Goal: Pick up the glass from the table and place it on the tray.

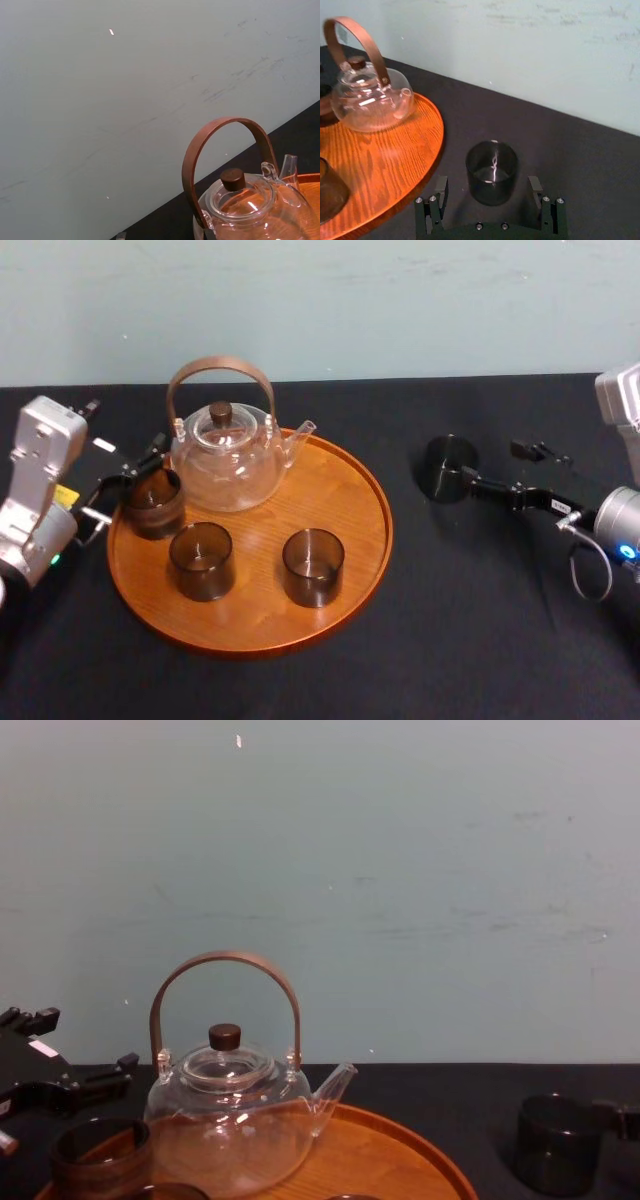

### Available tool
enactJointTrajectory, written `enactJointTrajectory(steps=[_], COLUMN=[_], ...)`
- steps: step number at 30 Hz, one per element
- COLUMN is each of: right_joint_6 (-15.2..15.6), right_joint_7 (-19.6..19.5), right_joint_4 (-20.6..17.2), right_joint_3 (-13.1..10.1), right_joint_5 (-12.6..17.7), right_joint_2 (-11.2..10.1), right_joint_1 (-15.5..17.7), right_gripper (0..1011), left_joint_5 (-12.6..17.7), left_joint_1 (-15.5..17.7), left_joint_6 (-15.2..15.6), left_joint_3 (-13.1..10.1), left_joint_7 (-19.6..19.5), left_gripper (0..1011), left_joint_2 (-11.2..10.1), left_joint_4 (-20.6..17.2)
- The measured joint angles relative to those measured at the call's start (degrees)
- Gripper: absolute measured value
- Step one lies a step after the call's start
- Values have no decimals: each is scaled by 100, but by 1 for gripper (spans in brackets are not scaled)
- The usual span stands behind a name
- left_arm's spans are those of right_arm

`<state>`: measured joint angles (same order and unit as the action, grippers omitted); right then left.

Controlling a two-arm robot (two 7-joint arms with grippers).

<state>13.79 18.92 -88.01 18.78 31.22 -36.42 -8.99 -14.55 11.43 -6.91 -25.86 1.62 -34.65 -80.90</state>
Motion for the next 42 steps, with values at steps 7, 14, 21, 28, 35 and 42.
enactJointTrajectory(steps=[7,14,21,28,35,42], right_joint_6=[195,370,421,404,391,384], right_joint_7=[-51,-38,-10,63,133,183], right_joint_4=[160,419,694,979,1239,1483], right_joint_3=[-15,36,156,288,327,335], right_joint_5=[-82,-236,-474,-719,-869,-996], right_joint_2=[125,302,475,655,830,1022], right_joint_1=[-58,-239,-470,-702,-890,-1064], right_gripper=[1003,1002,1002,1002,1003,1003], left_joint_5=[0,0,0,0,0,0], left_joint_1=[0,0,0,0,0,0], left_joint_6=[0,0,0,0,0,0], left_joint_3=[0,0,0,0,0,0], left_joint_7=[0,0,0,0,0,0], left_gripper=[1001,1001,1001,1001,1001,1001], left_joint_2=[0,0,0,0,0,0], left_joint_4=[0,0,0,0,0,0])
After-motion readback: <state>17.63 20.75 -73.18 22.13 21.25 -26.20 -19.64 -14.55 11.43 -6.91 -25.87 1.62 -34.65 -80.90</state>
